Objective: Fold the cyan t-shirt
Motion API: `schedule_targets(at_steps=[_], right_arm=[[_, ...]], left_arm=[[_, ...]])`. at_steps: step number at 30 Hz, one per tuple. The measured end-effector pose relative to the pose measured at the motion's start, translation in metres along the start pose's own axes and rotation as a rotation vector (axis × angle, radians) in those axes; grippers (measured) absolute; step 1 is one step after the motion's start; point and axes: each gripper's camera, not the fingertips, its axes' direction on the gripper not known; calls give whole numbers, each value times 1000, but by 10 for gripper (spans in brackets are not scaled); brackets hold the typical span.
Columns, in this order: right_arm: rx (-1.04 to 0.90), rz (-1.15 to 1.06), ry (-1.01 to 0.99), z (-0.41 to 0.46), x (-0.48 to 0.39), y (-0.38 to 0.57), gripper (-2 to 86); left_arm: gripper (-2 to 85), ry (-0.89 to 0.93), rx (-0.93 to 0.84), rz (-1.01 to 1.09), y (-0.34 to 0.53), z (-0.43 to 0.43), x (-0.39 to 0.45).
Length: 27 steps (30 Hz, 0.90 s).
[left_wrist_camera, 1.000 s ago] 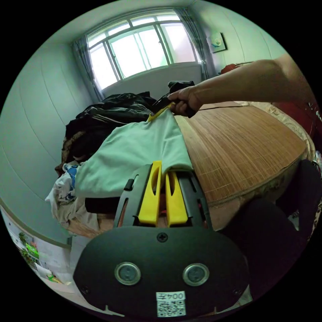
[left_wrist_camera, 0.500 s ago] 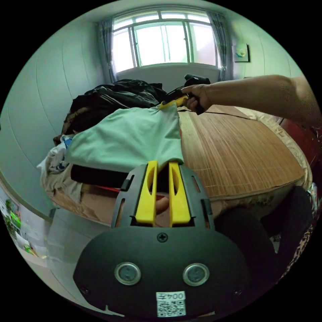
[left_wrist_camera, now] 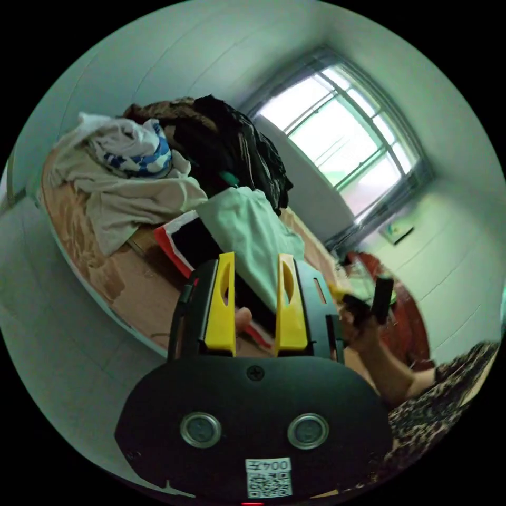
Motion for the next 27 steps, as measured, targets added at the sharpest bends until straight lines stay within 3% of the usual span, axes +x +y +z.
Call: schedule_targets(at_steps=[8,19,27], right_arm=[[83,282,-9,25,-4,41,134],[-71,279,29,64,-30,42,124],[-36,334,114,61,-40,51,122]], left_arm=[[131,83,63,-191,-51,-24,-73],[88,13,1,-134,-118,-16,-81],[39,-27,39,-86,-140,-20,-61]])
